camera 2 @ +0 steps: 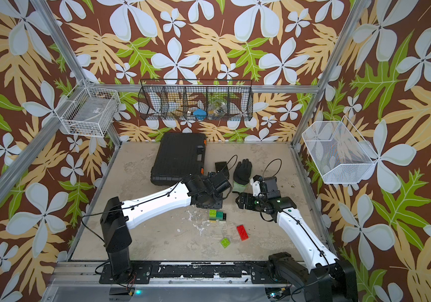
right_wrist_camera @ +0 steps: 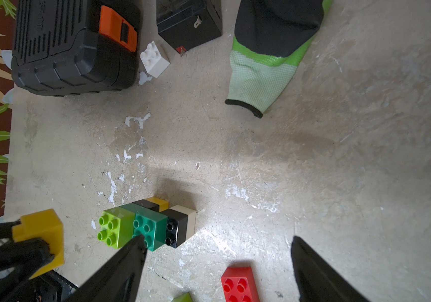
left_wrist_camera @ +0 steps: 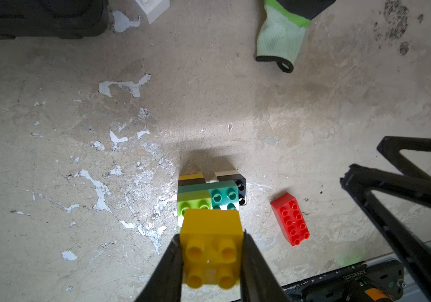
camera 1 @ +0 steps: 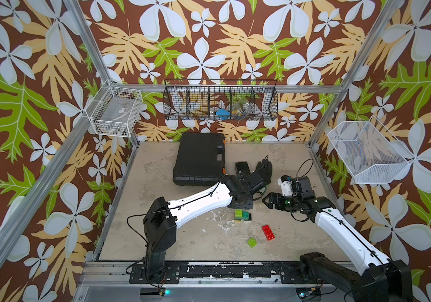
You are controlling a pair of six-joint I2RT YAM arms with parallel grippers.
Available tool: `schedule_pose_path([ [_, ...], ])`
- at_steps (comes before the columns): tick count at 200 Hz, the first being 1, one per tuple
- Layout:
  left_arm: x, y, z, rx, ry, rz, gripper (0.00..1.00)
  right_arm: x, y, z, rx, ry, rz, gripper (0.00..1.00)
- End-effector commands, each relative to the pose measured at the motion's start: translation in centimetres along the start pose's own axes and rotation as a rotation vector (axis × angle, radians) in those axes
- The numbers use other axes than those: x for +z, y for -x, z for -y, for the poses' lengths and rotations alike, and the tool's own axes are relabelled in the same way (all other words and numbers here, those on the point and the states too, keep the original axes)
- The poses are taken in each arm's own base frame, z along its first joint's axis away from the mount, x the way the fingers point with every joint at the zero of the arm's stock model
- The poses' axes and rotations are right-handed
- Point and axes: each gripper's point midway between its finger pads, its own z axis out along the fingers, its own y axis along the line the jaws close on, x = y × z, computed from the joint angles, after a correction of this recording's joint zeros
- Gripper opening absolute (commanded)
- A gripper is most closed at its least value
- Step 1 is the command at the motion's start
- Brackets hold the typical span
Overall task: Assemble a giraffe with lego
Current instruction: Assemble the lego brick with the lego brick.
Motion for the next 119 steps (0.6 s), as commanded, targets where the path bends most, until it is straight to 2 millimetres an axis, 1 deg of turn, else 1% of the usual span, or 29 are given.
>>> schedule_pose_path([
  [1,0.2,-1.1,-0.7,0.037,0.036,-0.029,0.16,-0.1,0.2,0.2,-0.004,-0.011,0.007,0.89],
  [20,0.7,-1.9,-1.4,0.047,0.059,-0.046,0.16,0.0,0.2,0.1,-0.004,-0.008,0.009,0.9],
  [48,1.5,-2.6,-1.8,0.049,0.058,-0.059,0.16,0.1,0.2,0.1,-0.003,-0.006,0.007,0.9],
  [119,2.4,-2.2,-0.9,0.072,0.037,-0.058,0.16,0.1,0.2,0.2,-0.002,-0.008,0.008,0.9],
])
